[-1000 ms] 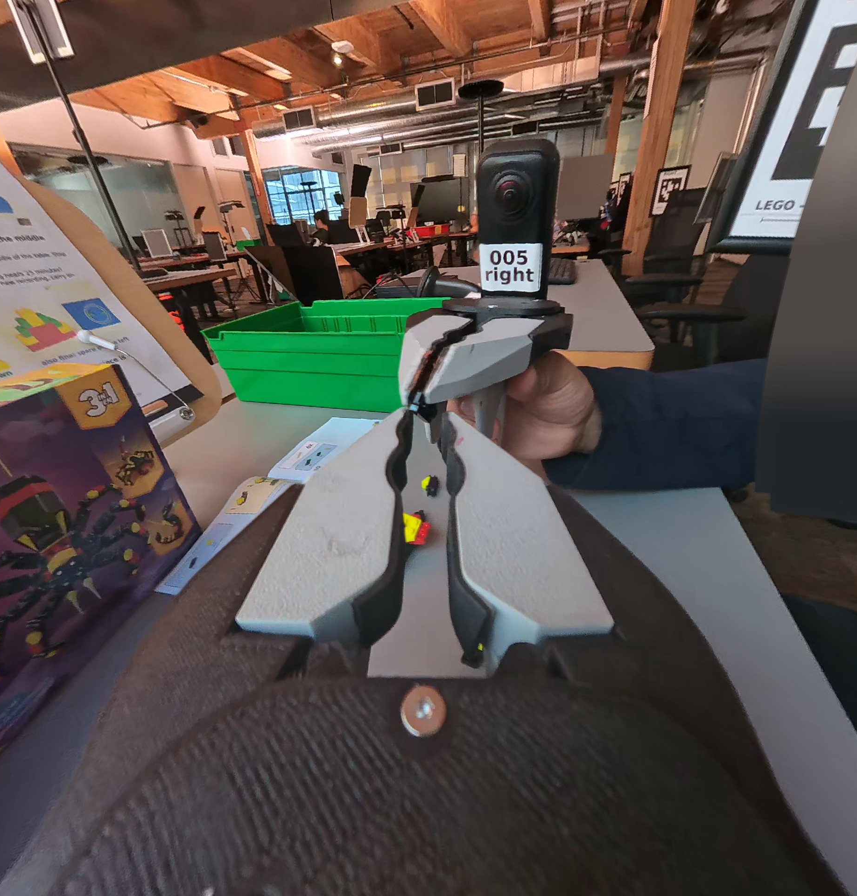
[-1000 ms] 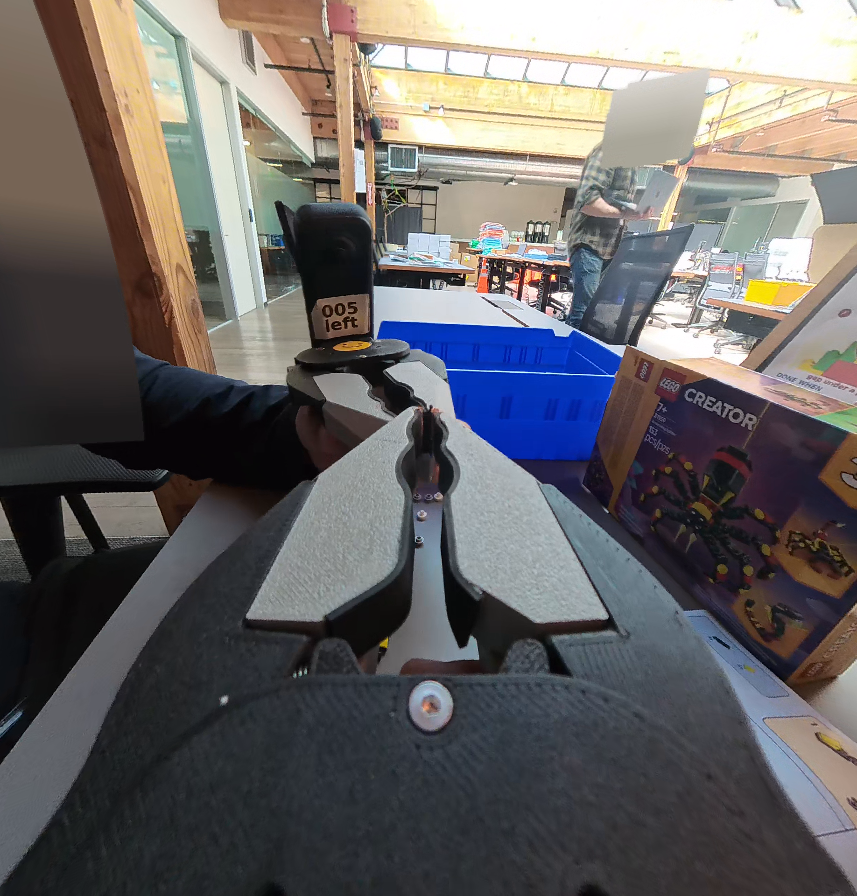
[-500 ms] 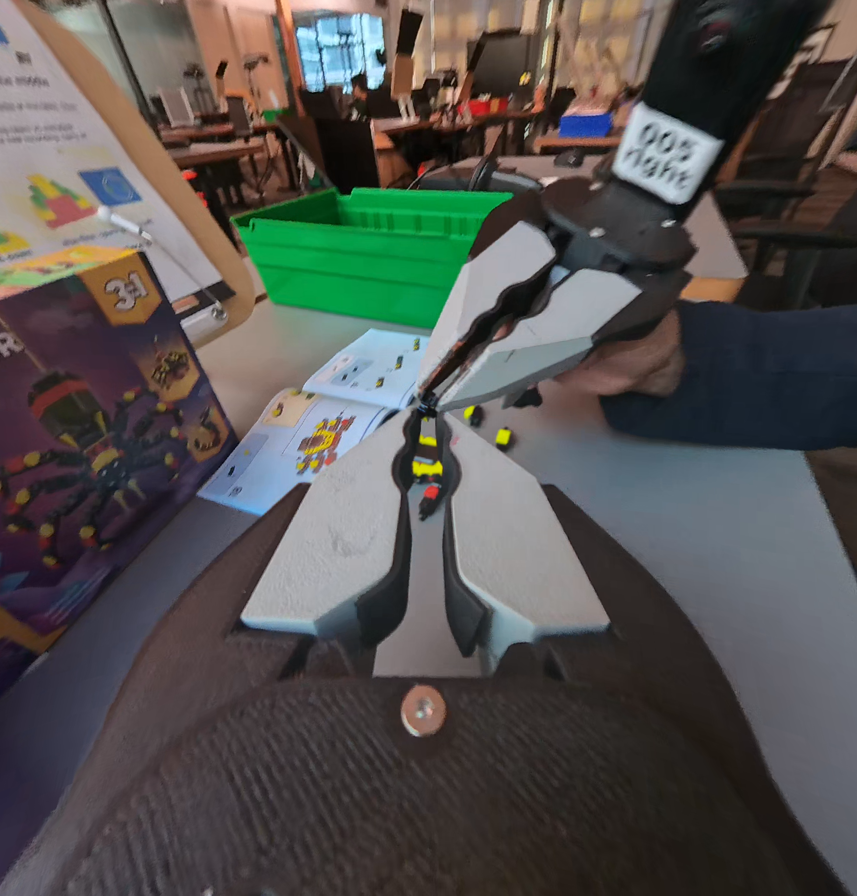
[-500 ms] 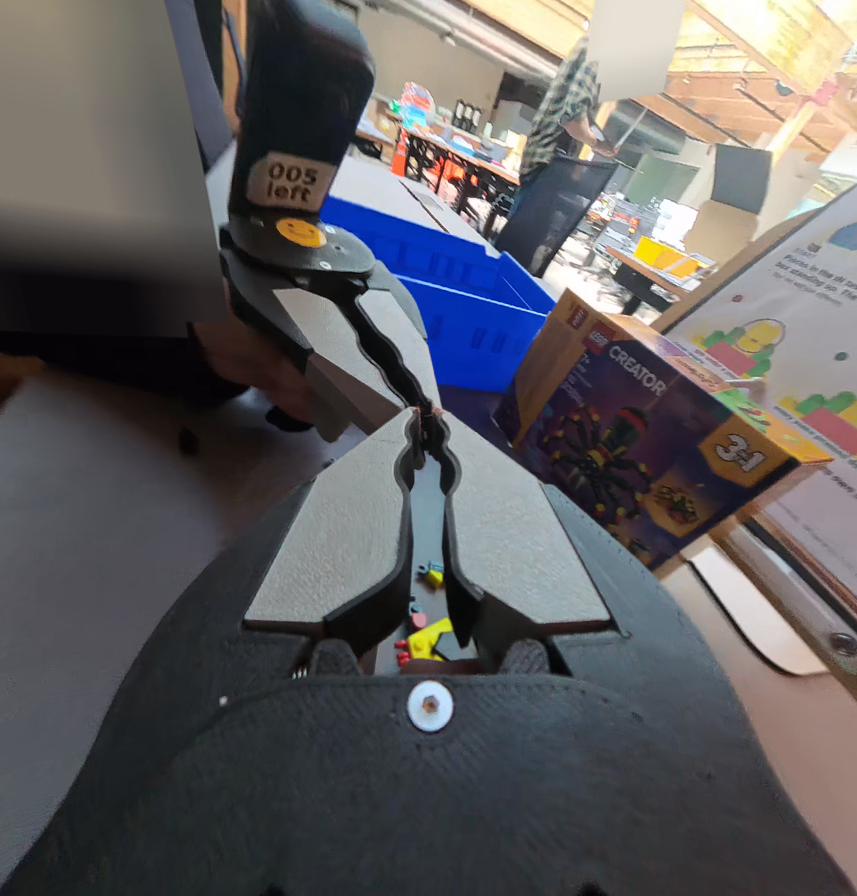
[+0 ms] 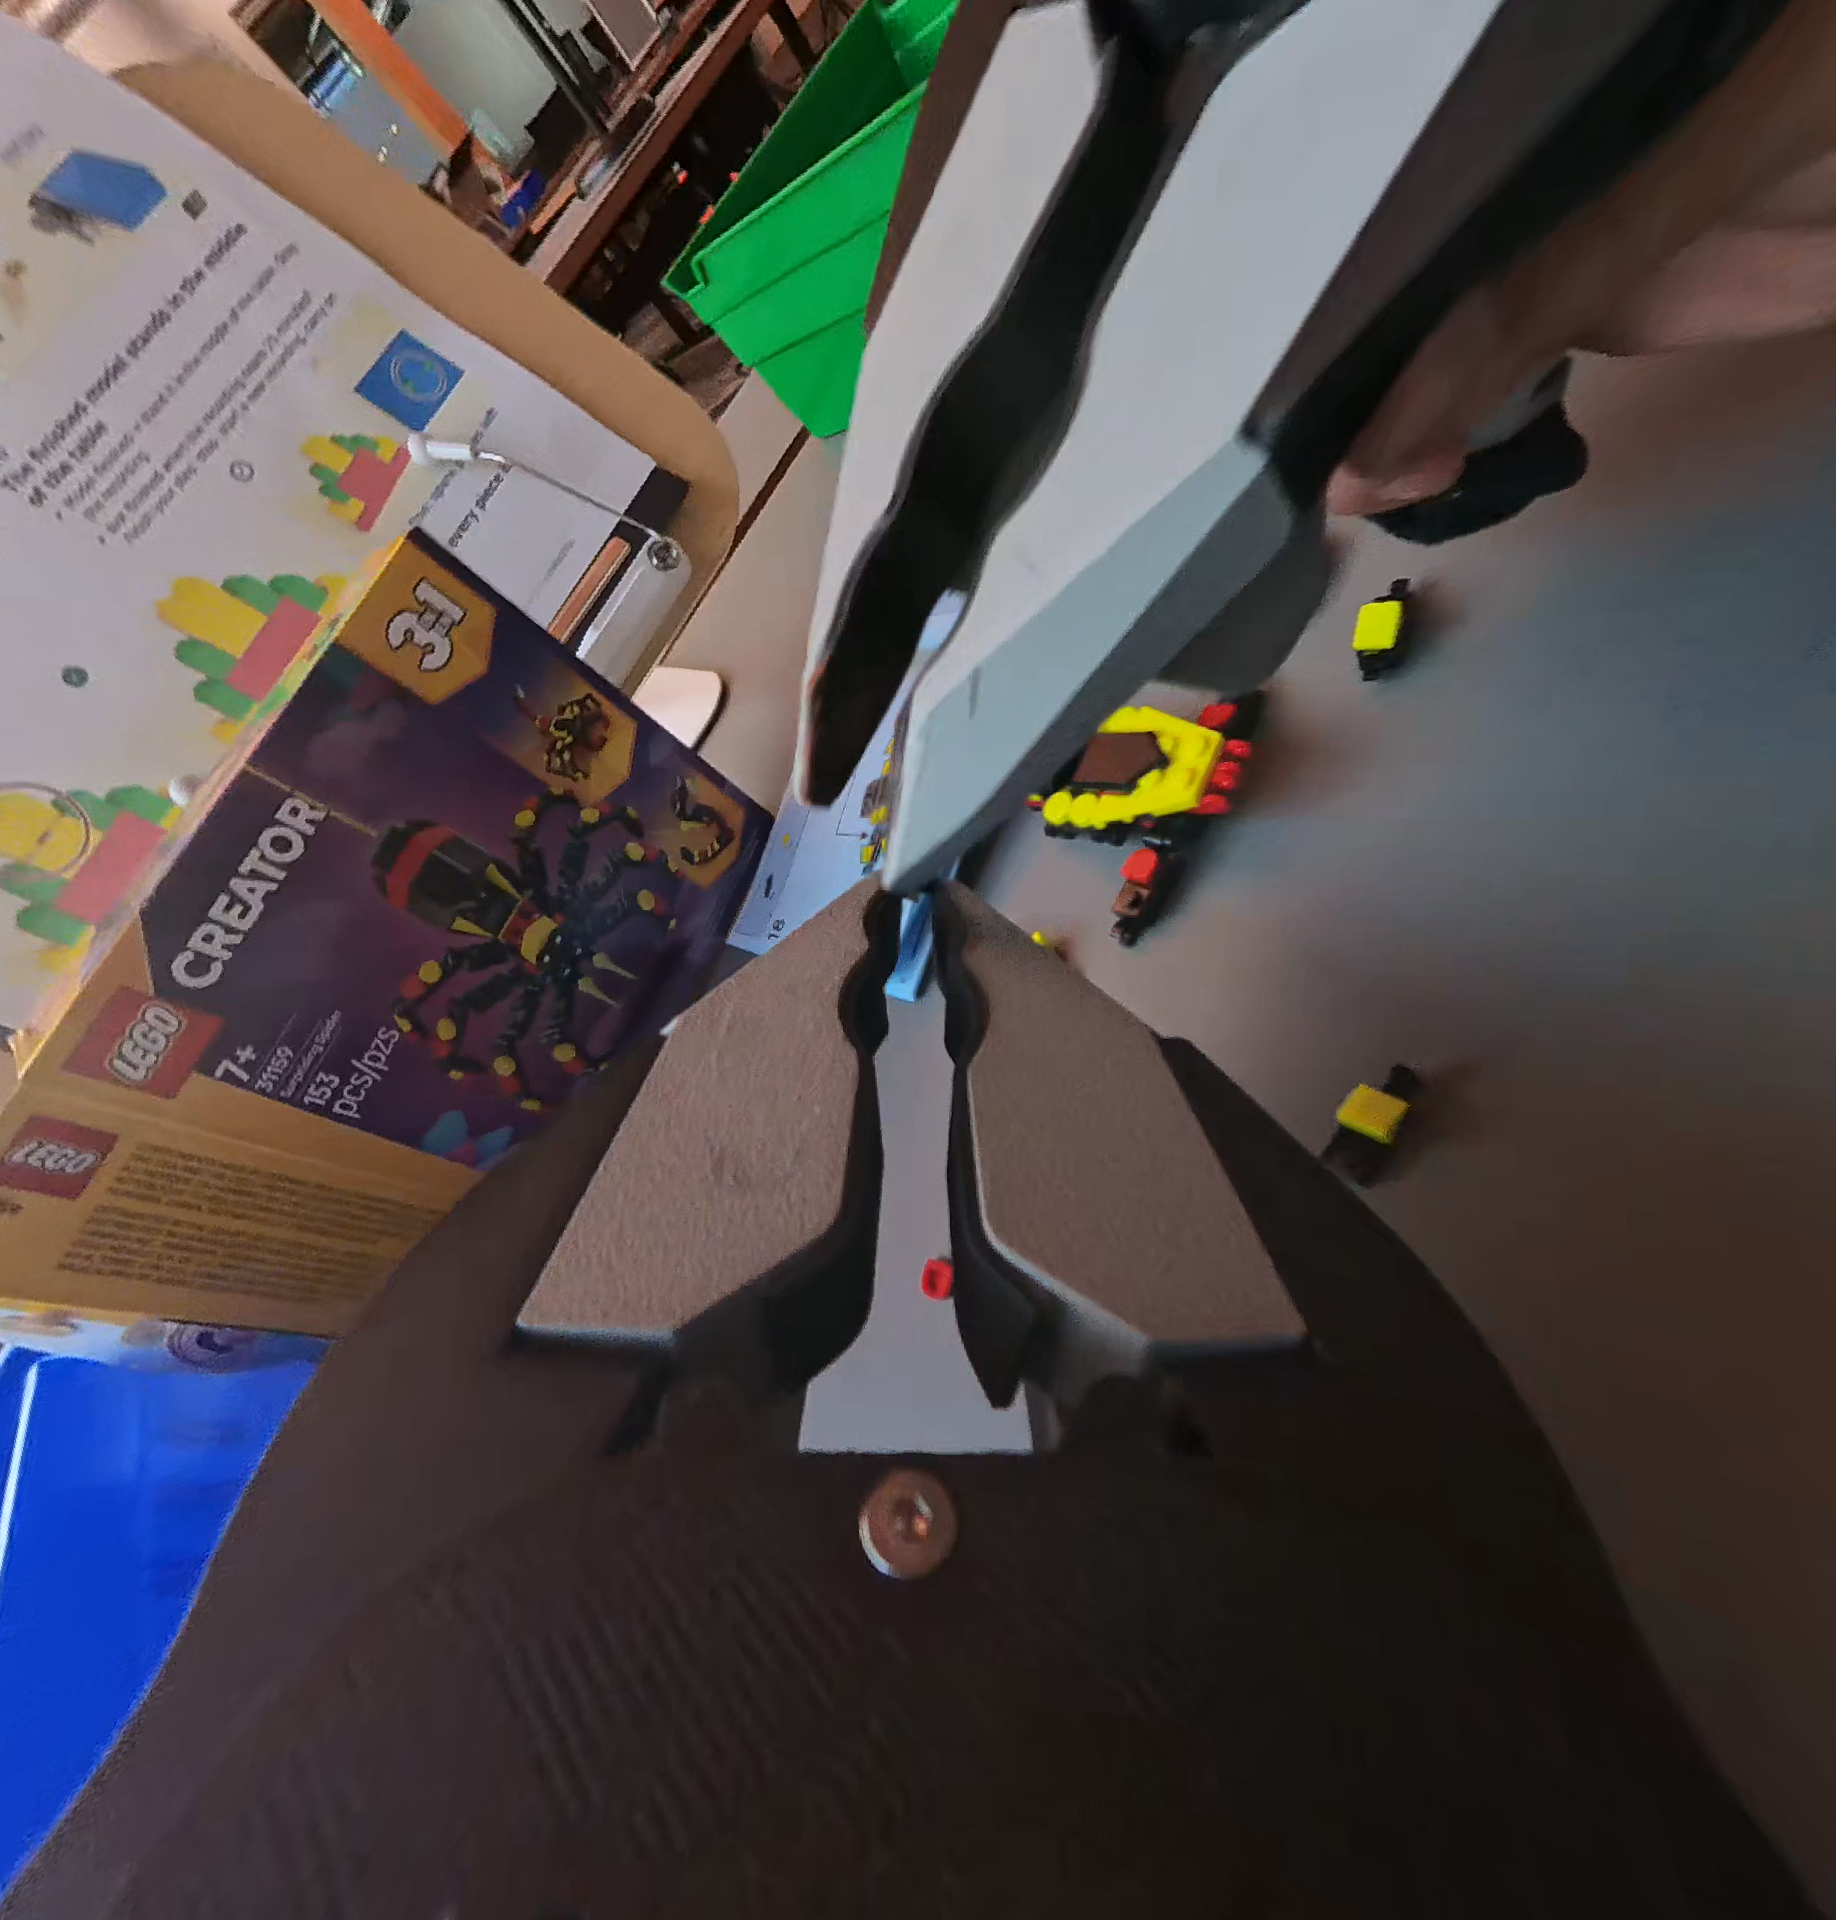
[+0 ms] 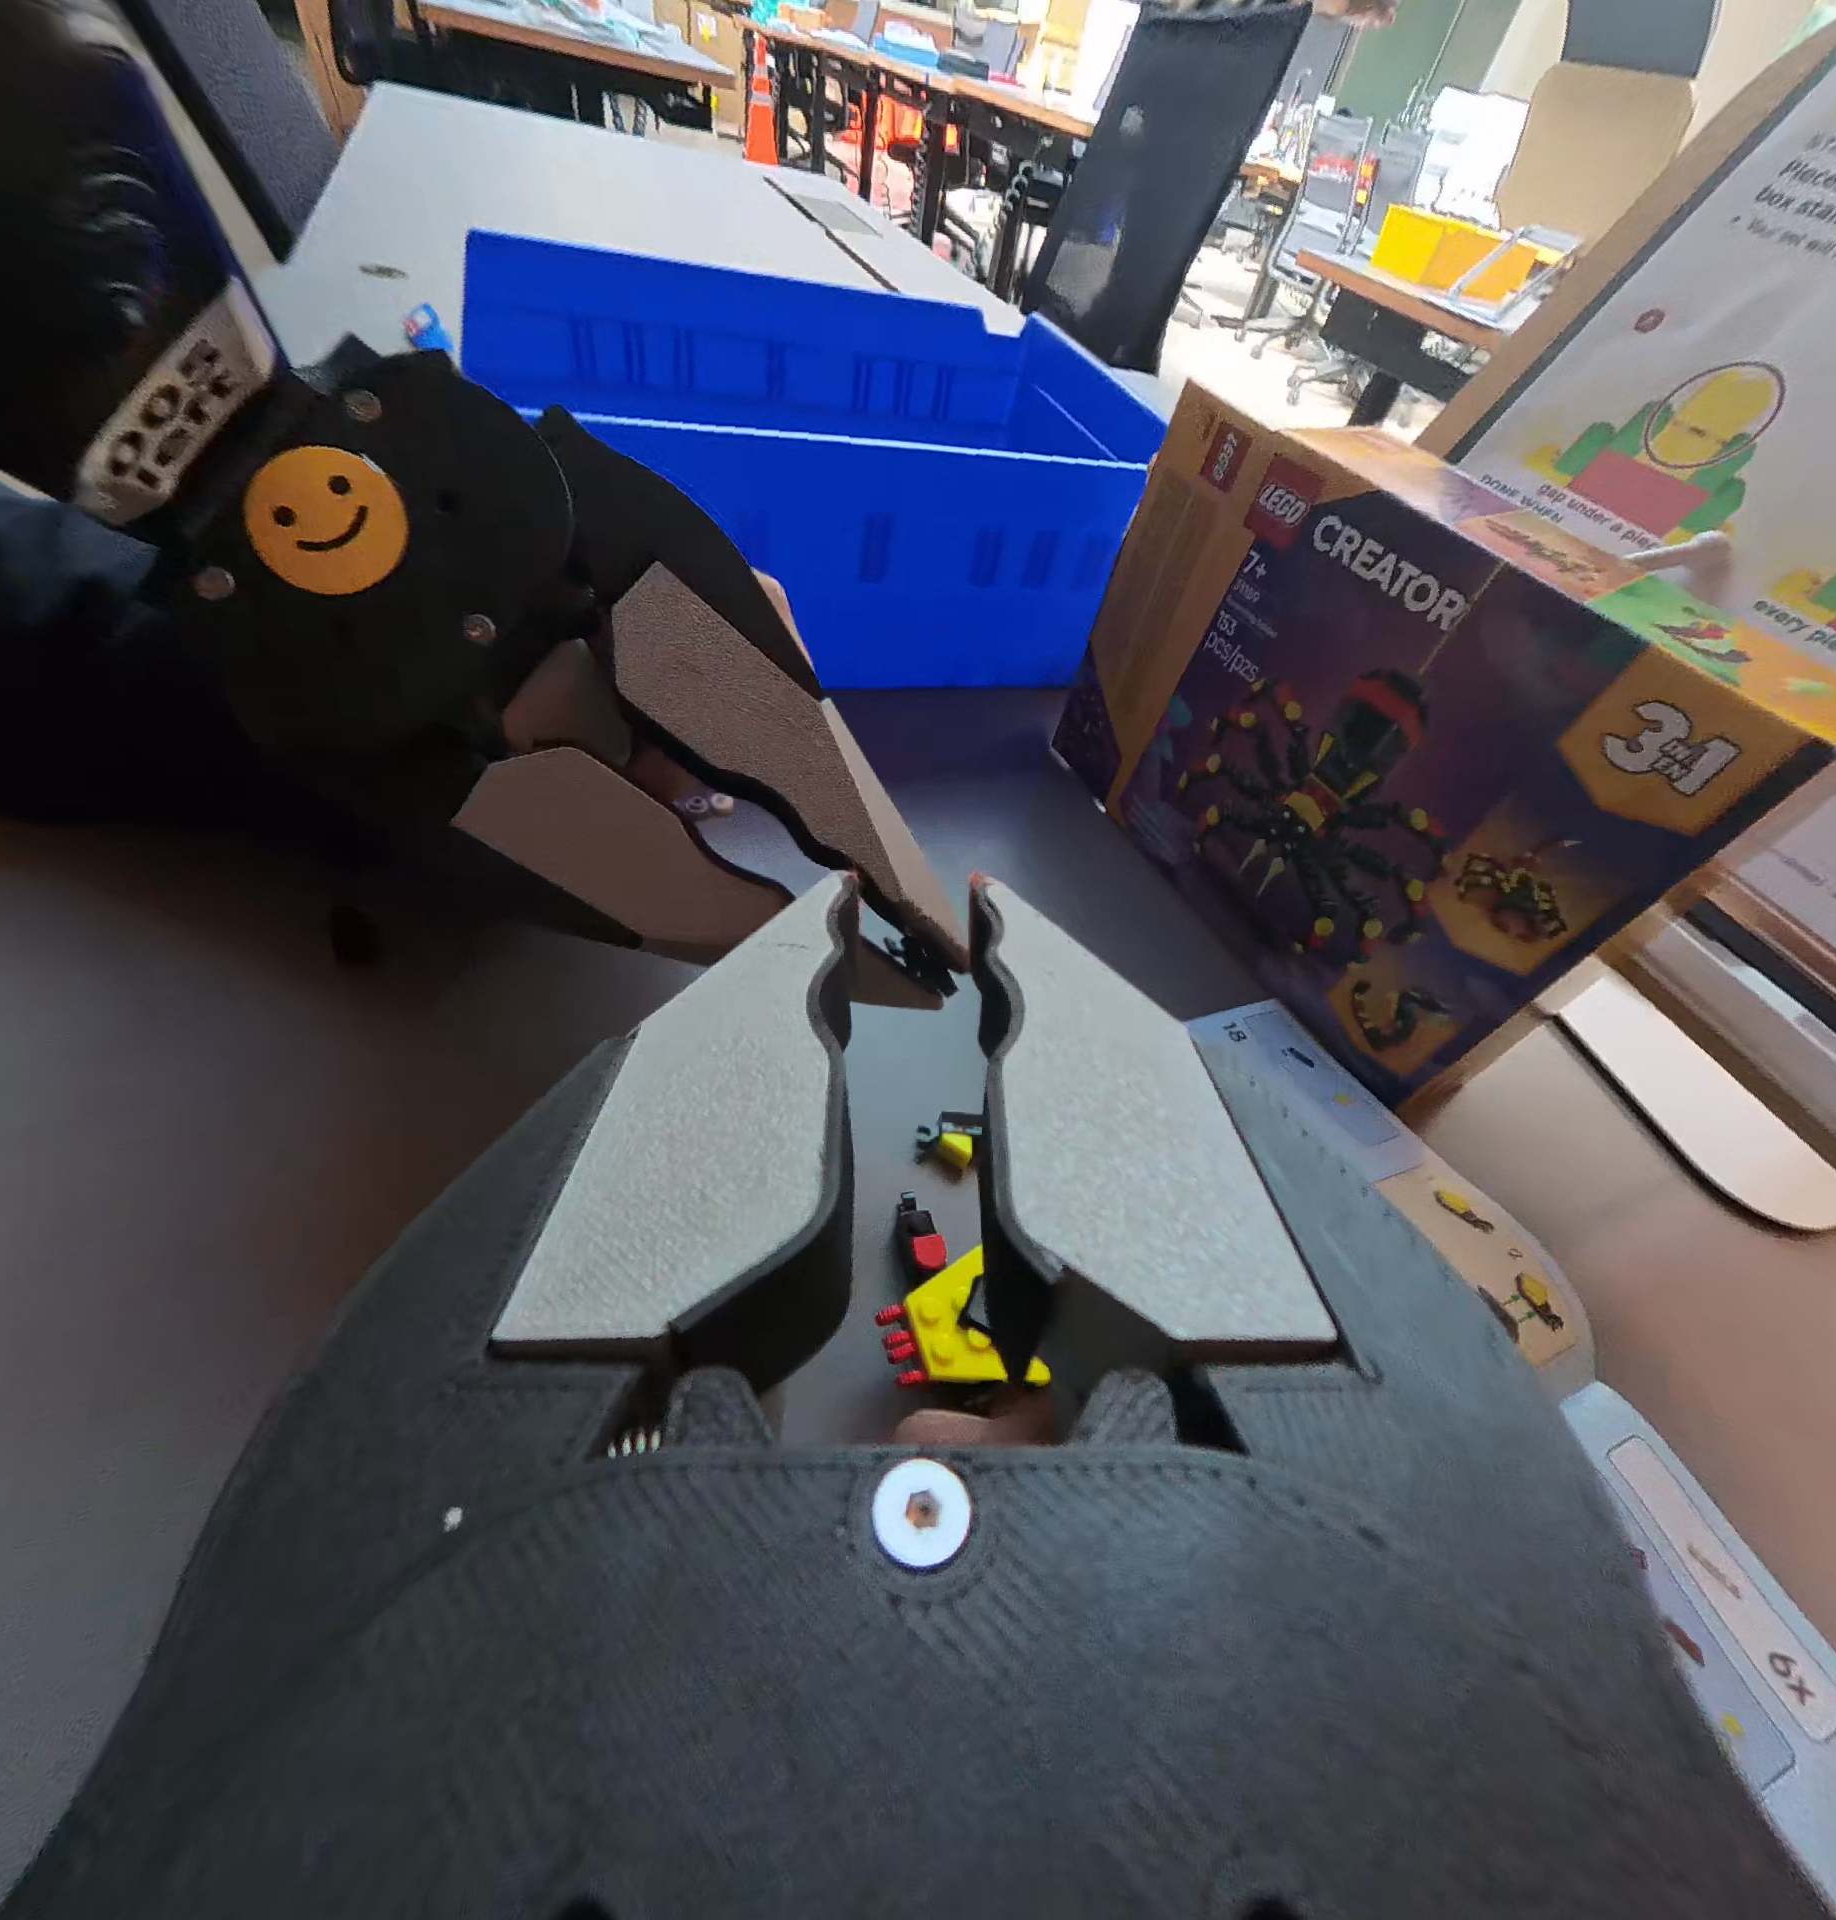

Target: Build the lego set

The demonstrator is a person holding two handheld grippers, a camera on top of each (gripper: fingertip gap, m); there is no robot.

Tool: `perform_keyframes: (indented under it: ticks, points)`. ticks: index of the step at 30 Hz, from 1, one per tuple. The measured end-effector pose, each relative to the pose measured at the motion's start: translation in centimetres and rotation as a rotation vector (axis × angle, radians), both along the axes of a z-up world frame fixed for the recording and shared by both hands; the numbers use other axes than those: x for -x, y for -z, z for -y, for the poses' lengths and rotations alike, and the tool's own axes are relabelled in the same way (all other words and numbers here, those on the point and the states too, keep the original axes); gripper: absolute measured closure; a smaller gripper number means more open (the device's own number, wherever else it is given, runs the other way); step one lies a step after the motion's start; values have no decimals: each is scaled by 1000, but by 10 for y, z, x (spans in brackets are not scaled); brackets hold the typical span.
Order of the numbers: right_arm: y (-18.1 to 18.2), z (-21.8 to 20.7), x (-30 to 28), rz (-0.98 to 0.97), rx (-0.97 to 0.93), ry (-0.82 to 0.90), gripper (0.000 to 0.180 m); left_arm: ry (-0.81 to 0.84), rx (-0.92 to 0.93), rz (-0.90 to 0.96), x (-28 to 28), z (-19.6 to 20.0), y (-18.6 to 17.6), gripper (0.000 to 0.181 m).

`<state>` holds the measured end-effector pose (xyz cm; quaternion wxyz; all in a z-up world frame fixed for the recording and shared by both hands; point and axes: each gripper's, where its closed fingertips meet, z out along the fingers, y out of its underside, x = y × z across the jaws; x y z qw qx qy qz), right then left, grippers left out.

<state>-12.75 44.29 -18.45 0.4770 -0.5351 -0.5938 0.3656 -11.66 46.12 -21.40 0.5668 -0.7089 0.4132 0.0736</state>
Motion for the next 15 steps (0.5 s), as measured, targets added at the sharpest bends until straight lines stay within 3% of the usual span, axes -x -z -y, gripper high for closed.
perform_keyframes:
  ticks: [1,15]
  points:
    - [4,0,1,23,-13,7,160,4,-5,-8,-3,1,0,178]
    - [9,-14,-7,64,37,76,169,-4,-38,-76,2,1,0,178]
